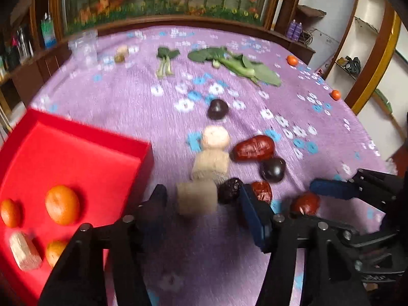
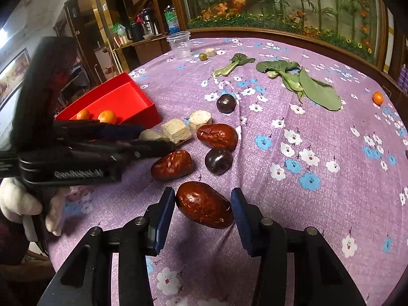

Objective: Organize fruits
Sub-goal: 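Grasp another beige chunk with the left tool while the right tool grasps a red date, then carry the chunk and red date into the red tray and open both tools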

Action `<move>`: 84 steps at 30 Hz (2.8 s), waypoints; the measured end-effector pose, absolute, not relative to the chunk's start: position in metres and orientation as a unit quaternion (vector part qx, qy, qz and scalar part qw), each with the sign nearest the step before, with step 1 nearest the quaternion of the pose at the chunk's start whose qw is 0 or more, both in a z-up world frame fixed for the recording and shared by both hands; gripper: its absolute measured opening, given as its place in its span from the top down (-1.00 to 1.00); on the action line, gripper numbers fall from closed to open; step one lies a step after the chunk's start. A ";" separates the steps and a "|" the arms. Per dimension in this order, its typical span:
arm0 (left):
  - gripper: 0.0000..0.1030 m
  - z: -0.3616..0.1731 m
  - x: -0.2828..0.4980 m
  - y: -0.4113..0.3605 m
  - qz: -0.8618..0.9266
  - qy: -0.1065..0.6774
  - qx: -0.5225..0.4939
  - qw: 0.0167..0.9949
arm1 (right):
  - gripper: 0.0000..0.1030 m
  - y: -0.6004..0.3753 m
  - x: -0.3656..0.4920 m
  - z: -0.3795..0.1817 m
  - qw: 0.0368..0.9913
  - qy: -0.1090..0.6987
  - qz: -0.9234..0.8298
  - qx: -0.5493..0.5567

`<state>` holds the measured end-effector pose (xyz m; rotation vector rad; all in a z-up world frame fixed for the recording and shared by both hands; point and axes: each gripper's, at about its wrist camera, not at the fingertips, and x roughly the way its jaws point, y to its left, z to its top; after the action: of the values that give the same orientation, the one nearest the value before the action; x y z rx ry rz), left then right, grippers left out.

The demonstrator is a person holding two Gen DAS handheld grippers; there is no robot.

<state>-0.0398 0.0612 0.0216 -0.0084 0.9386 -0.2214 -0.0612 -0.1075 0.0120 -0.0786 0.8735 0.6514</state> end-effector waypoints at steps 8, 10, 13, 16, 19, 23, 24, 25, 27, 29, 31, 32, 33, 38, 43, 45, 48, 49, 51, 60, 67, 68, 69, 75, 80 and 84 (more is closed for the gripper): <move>0.39 0.018 -0.043 0.063 -0.117 0.448 -0.010 0.887 | -0.01 -0.101 -0.064 0.008 0.858 0.411 0.304 -0.047; 0.39 0.018 -0.045 0.063 -0.114 0.448 -0.014 0.887 | -0.01 -0.099 -0.064 0.008 0.858 0.412 0.303 -0.047; 0.30 0.014 -0.042 0.063 -0.108 0.460 -0.017 0.881 | -0.02 -0.098 -0.065 0.008 0.859 0.413 0.300 -0.049; 0.22 0.011 -0.041 0.058 -0.109 0.459 -0.007 0.882 | -0.02 -0.097 -0.067 0.008 0.859 0.414 0.297 -0.051; 0.42 0.011 -0.042 0.051 -0.106 0.453 0.003 0.885 | 0.00 -0.094 -0.069 0.008 0.860 0.414 0.293 -0.051; 0.42 0.014 -0.053 0.053 -0.110 0.445 -0.014 0.889 | 0.04 -0.095 -0.075 0.010 0.861 0.413 0.294 -0.046; 0.42 0.017 -0.056 0.055 -0.109 0.440 -0.018 0.891 | 0.08 -0.095 -0.077 0.011 0.861 0.412 0.294 -0.046; 0.42 0.020 -0.059 0.057 -0.108 0.437 -0.024 0.893 | 0.08 -0.096 -0.078 0.012 0.861 0.412 0.294 -0.046; 0.41 0.027 -0.066 0.064 -0.108 0.429 -0.039 0.896 | 0.17 -0.096 -0.082 0.016 0.863 0.410 0.293 -0.043; 0.41 0.035 -0.074 0.071 -0.105 0.421 -0.051 0.900 | 0.25 -0.096 -0.086 0.019 0.864 0.407 0.294 -0.043; 0.41 0.042 -0.083 0.081 -0.098 0.414 -0.064 0.903 | 0.31 -0.093 -0.089 0.022 0.863 0.406 0.297 -0.046; 0.41 0.043 -0.085 0.084 -0.095 0.413 -0.070 0.903 | 0.33 -0.090 -0.090 0.022 0.863 0.405 0.298 -0.052; 0.41 0.045 -0.089 0.090 -0.093 0.411 -0.077 0.903 | 0.33 -0.087 -0.092 0.021 0.861 0.407 0.300 -0.060; 0.41 0.048 -0.103 0.105 -0.084 0.405 -0.089 0.906 | 0.18 -0.085 -0.091 0.009 0.854 0.420 0.299 -0.066; 0.41 0.047 -0.110 0.111 -0.088 0.401 -0.100 0.906 | 0.18 -0.081 -0.095 0.002 0.852 0.428 0.290 -0.082; 0.41 0.048 -0.114 0.113 -0.089 0.397 -0.104 0.908 | 0.19 -0.079 -0.098 0.002 0.849 0.431 0.291 -0.092; 0.41 0.052 -0.119 0.120 -0.086 0.389 -0.109 0.911 | 0.32 -0.074 -0.108 0.000 0.847 0.431 0.286 -0.121; 0.41 0.054 -0.122 0.124 -0.082 0.385 -0.112 0.912 | 0.32 -0.075 -0.110 0.001 0.846 0.434 0.286 -0.117; 0.41 0.056 -0.125 0.133 -0.076 0.380 -0.119 0.914 | 0.32 -0.077 -0.111 0.004 0.849 0.433 0.282 -0.107; 0.41 0.060 -0.136 0.194 -0.016 0.362 -0.160 0.918 | 0.32 -0.049 -0.104 0.049 0.858 0.407 0.302 -0.087; 0.41 0.048 -0.139 0.245 0.060 0.369 -0.175 0.911 | 0.32 0.025 -0.079 0.071 0.833 0.406 0.367 -0.083; 0.41 0.046 -0.139 0.252 0.072 0.371 -0.175 0.909 | 0.32 0.032 -0.075 0.071 0.832 0.405 0.370 -0.085; 0.41 0.045 -0.139 0.256 0.078 0.373 -0.174 0.908 | 0.32 0.047 -0.067 0.071 0.830 0.406 0.372 -0.087; 0.41 0.042 -0.136 0.265 0.083 0.377 -0.160 0.908 | 0.32 0.114 -0.022 0.056 0.808 0.436 0.386 -0.088; 0.41 0.041 -0.132 0.267 0.075 0.378 -0.163 0.908 | 0.32 0.152 0.001 0.042 0.796 0.452 0.389 -0.104; 0.13 0.037 -0.131 0.275 0.070 0.381 -0.194 0.901 | 0.31 0.167 0.008 0.032 0.792 0.457 0.387 -0.117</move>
<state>-0.1310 0.2755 0.0372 -0.4005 0.7872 0.1457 0.0083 0.1675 0.0317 -0.2524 0.9830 0.8328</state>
